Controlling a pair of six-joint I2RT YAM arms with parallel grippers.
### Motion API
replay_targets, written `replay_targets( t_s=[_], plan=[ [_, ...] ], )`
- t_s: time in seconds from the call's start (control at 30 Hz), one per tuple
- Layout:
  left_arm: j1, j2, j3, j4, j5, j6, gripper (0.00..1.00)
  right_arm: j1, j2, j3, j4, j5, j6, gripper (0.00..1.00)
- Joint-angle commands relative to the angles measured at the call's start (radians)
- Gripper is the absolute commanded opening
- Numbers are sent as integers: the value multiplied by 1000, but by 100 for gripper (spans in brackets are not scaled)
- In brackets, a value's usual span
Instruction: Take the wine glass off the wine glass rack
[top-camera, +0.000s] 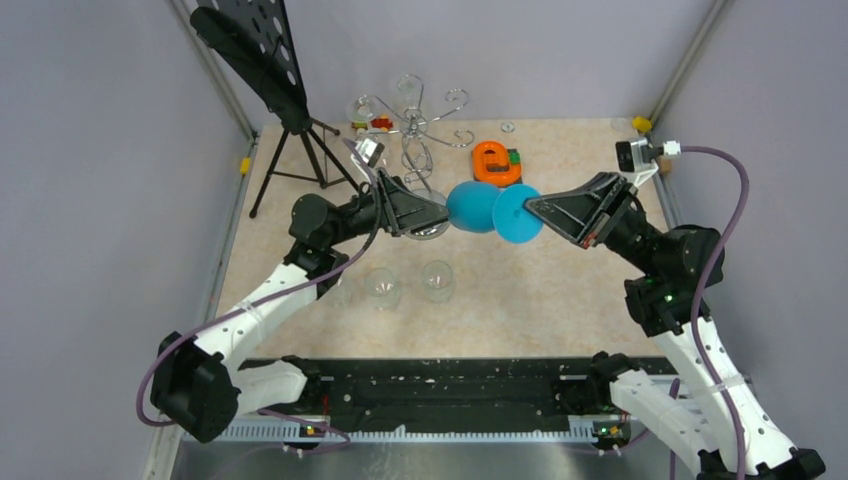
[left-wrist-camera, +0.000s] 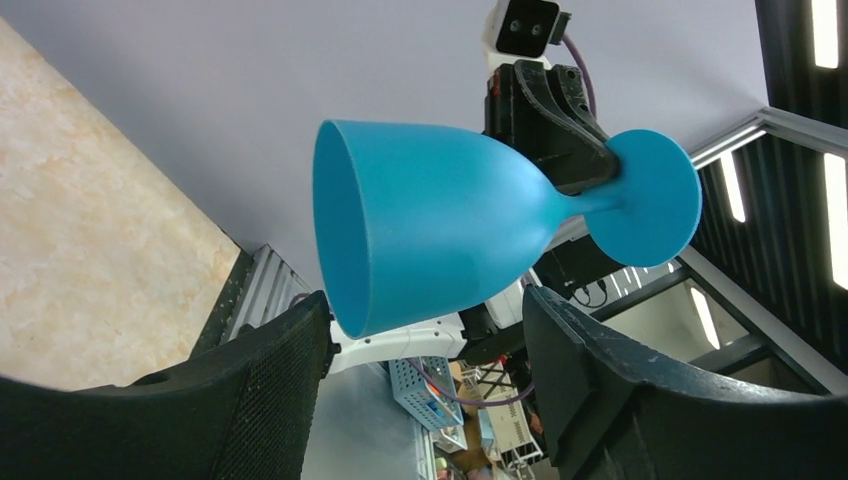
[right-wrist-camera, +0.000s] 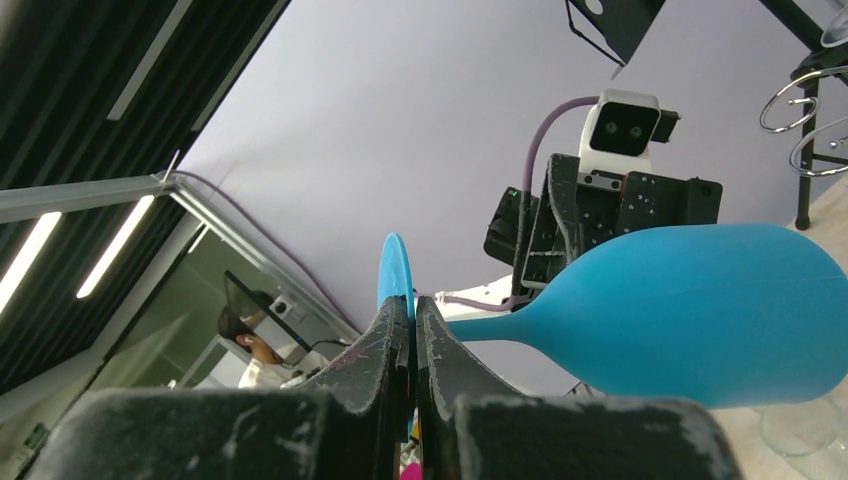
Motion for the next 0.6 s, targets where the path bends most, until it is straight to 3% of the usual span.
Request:
replay_targets(
  t_s=[0.0, 0.1, 0.2, 0.4, 0.57],
  plan=[
    [-5, 2, 62, 101, 49, -12, 75, -2, 2, -14, 90, -8, 38, 0],
    [-5, 27, 62, 240, 73, -99, 68, -3, 18, -35, 119, -13, 62, 0],
    [-5, 41, 70, 337, 95, -162, 52, -2, 34, -48, 149, -19, 72, 0],
    [-5, 20, 62, 334, 120, -136, 26, -2, 47, -70, 147, 4, 64, 0],
    [-5, -14, 52, 339, 107, -112, 17, -3, 63, -121, 193, 5, 102, 0]
  ],
)
